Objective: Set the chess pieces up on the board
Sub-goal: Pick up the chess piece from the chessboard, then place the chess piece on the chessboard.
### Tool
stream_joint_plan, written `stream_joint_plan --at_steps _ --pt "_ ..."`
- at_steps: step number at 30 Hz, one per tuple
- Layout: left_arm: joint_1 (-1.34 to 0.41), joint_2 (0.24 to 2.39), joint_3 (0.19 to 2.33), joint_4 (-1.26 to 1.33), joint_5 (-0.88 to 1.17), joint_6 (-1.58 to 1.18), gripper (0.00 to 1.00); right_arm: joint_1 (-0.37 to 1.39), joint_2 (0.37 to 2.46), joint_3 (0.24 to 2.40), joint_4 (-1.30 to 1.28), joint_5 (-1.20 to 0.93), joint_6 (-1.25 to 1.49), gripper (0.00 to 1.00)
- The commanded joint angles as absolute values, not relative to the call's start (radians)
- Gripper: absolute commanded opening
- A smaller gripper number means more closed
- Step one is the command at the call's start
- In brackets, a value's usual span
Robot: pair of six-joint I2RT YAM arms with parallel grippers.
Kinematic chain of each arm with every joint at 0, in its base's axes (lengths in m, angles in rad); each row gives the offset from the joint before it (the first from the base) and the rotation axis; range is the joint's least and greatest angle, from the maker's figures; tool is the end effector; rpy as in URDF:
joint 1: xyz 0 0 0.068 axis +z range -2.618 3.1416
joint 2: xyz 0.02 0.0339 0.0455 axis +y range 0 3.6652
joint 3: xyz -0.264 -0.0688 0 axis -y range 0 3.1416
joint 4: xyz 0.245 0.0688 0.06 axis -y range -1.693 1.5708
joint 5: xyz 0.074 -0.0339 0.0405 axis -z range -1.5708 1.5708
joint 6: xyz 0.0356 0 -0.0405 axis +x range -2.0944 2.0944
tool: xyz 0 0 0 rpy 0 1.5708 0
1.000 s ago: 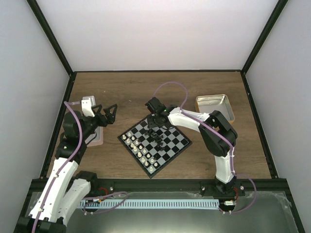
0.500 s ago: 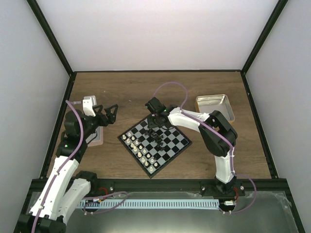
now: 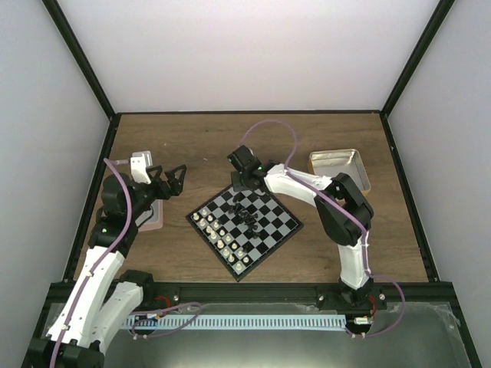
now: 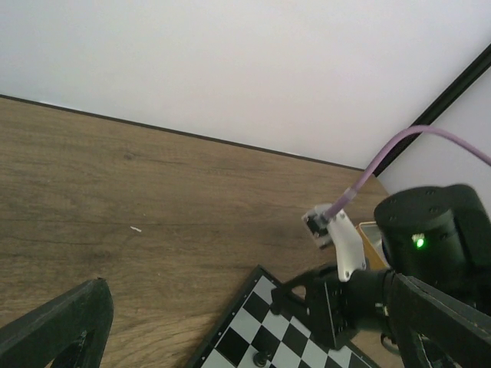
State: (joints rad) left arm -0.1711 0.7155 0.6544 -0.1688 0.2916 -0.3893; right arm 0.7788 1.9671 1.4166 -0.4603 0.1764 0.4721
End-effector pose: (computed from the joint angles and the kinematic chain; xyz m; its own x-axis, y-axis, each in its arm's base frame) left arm 0.1699 -0.0397 0.3070 -0.3743 -0.3042 -0.8760 0.3208 0.8438 -0.4302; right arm 0.3033 0.2906 0.1876 -0.8214 -0.1816 -0.5407 -0.2826 0.9530 0.1091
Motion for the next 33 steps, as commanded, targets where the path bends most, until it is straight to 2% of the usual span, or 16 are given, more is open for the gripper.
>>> stream_joint_plan --at_steps 1,7,26,29,33 --pt "-0.166 0.711 0.679 -0.164 0.285 -0.385 1.00 0.740 2.001 1.519 -0.422 0.230 0.453 0.03" --pt "-0.166 0.710 0.679 -0.169 0.275 -0.383 1.00 0.714 2.055 1.584 -0.442 0.237 0.439 0.03" --pt "-0.166 0.712 0.678 -0.170 0.282 -0.383 1.00 0.691 2.120 1.579 -0.464 0.168 0.483 0.04" --pt "-0.166 0.713 0.678 -0.170 0.283 -0.383 1.00 0.690 2.120 1.583 -0.473 0.178 0.483 0.08" --pt "-0.166 0.712 0.678 -0.172 0.284 -0.383 1.00 0.690 2.097 1.602 -0.505 0.191 0.486 0.19"
